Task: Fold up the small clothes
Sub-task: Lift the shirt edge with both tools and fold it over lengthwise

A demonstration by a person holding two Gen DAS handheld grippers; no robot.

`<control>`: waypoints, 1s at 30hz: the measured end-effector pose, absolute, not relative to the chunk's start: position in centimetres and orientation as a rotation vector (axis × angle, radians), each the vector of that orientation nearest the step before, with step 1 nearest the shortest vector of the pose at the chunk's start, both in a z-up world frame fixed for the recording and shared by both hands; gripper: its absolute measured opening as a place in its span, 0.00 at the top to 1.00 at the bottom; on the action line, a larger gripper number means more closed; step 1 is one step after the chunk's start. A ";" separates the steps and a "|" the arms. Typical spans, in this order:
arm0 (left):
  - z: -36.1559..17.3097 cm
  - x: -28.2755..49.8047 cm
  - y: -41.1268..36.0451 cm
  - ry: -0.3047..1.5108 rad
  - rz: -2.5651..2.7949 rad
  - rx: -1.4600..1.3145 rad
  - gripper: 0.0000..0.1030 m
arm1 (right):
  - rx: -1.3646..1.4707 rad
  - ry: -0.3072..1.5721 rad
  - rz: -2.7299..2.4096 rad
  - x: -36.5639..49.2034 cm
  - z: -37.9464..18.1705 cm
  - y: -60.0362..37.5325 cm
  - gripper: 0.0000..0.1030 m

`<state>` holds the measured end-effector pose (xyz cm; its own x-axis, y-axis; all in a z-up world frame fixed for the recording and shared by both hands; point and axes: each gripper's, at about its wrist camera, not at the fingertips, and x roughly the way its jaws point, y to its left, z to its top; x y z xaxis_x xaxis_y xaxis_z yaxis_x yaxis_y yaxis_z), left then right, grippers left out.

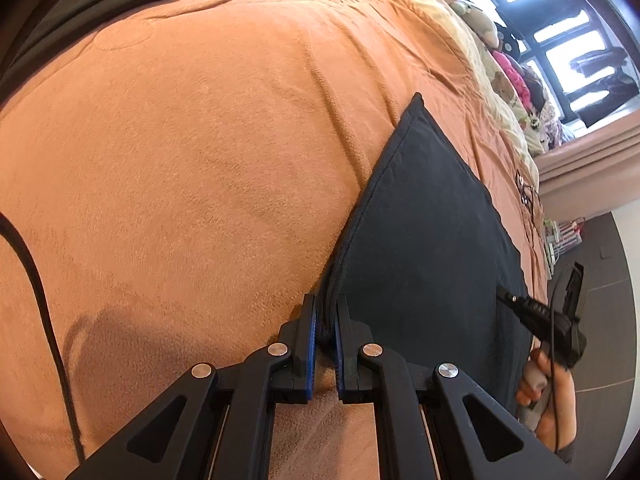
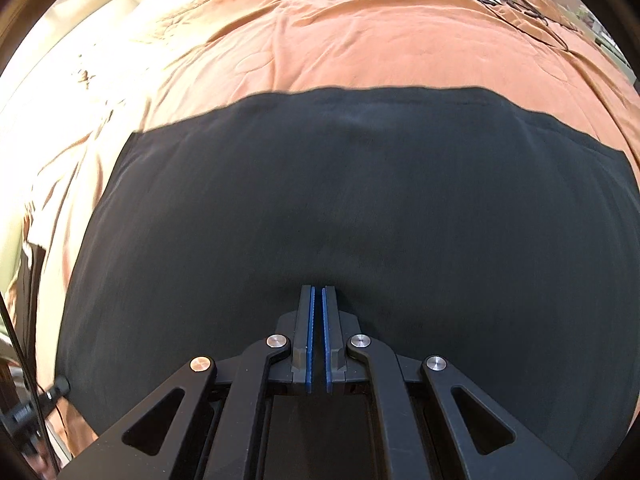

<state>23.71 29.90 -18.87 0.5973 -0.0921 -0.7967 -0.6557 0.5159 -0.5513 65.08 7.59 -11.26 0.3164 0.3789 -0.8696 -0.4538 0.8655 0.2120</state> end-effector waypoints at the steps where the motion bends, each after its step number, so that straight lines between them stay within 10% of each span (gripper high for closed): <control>1: -18.9 23.8 29.8 0.892 0.403 -0.986 0.93 | -0.073 1.119 0.542 65.9 -11.2 7.9 1.00; 30: -15.8 22.6 30.0 0.752 0.300 -1.136 0.93 | -0.078 1.051 0.544 71.9 -7.7 7.8 1.00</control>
